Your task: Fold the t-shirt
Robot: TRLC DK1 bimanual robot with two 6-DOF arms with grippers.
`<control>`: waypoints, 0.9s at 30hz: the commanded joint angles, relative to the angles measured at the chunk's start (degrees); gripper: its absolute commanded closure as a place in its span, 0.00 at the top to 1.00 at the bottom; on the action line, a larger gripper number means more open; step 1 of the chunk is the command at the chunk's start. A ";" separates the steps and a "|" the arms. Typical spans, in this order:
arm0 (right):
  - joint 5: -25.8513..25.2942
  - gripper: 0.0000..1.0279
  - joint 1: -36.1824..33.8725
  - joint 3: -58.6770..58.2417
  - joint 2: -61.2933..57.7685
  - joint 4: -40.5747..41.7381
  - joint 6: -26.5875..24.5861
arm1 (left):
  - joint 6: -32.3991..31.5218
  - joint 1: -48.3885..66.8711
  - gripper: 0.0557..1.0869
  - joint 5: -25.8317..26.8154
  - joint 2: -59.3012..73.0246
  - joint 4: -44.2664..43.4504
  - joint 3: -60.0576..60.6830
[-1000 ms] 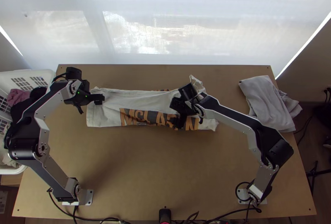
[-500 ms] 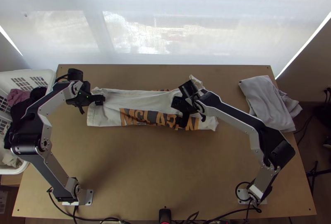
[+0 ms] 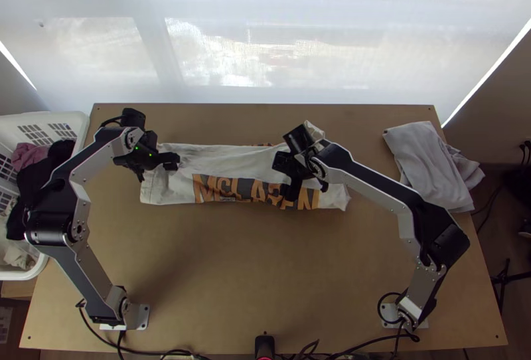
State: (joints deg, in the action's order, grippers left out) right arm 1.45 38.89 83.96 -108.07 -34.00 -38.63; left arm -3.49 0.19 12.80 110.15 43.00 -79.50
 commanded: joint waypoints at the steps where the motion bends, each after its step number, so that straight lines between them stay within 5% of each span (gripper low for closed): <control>1: -0.40 0.95 0.04 1.73 -0.65 -0.19 0.05 | -0.64 1.66 0.52 1.79 -0.02 1.73 -0.56; 5: -0.40 0.95 0.04 1.82 -0.74 -0.19 0.05 | -0.64 1.75 0.03 2.41 -0.81 1.12 -1.53; 27: -0.22 0.95 -0.05 -4.86 0.49 3.32 0.75 | -1.96 10.01 0.03 2.06 -5.38 12.19 -25.79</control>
State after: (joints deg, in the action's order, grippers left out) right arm 1.08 39.00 83.26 -107.77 -33.39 -38.20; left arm -5.39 6.09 15.00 105.23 51.86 -99.04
